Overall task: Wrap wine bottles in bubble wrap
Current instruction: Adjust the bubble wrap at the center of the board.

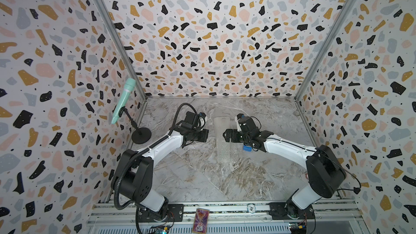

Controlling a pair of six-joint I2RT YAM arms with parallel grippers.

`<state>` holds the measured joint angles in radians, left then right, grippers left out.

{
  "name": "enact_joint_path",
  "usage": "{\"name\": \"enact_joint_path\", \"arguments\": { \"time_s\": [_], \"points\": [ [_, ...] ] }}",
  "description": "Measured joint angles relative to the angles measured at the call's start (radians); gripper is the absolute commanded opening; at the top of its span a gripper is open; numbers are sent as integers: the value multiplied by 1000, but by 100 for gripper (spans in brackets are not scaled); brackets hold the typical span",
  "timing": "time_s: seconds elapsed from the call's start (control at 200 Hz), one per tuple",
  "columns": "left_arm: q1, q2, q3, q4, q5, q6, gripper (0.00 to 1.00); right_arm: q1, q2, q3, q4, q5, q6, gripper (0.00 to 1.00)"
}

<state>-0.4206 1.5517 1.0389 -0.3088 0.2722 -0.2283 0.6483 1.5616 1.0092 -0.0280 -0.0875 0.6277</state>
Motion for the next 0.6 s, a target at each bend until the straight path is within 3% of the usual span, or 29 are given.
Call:
{"name": "enact_joint_path", "arguments": {
  "time_s": [0.16,0.601],
  "points": [
    [0,15,2,2,5,1,0,-63,6,-22,80,-101,43,99],
    [1,36,3,3,16,3,0,-58,246,58,-8,-177,91,99]
  ]
}}
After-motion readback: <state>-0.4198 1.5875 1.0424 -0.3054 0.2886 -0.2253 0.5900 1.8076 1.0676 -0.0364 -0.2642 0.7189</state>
